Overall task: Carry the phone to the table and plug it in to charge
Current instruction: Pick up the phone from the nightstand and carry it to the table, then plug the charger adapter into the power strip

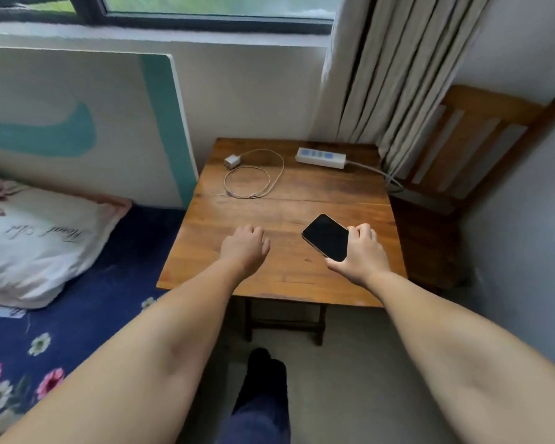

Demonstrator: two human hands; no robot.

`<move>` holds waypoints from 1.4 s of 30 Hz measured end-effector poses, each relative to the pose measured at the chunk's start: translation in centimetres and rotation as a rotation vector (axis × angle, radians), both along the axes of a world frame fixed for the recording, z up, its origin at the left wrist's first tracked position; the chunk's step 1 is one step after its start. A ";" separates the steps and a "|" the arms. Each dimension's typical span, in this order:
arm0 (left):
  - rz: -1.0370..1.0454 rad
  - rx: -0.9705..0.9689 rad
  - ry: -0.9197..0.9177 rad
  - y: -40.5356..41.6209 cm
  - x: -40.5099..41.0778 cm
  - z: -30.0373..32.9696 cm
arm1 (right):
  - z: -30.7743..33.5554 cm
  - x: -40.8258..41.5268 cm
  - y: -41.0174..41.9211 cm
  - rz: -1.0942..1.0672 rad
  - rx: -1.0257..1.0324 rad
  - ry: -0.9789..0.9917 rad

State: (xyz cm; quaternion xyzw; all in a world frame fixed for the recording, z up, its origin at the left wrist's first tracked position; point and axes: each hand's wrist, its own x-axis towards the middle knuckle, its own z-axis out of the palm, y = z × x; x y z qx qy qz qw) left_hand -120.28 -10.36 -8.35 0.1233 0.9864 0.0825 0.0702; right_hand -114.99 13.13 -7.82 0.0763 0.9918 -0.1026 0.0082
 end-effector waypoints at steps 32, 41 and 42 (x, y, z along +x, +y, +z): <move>-0.221 0.008 -0.017 12.2 -31.4 -22.7 | -18.9 -28.1 10.4 -0.339 -0.032 -0.121; -0.245 0.103 -0.123 11.9 -31.9 -20.5 | -17.0 -31.2 8.7 -0.399 -0.063 -0.145; -0.238 0.172 -0.118 11.6 -32.1 -19.8 | -16.5 -32.5 7.9 -0.386 -0.085 -0.109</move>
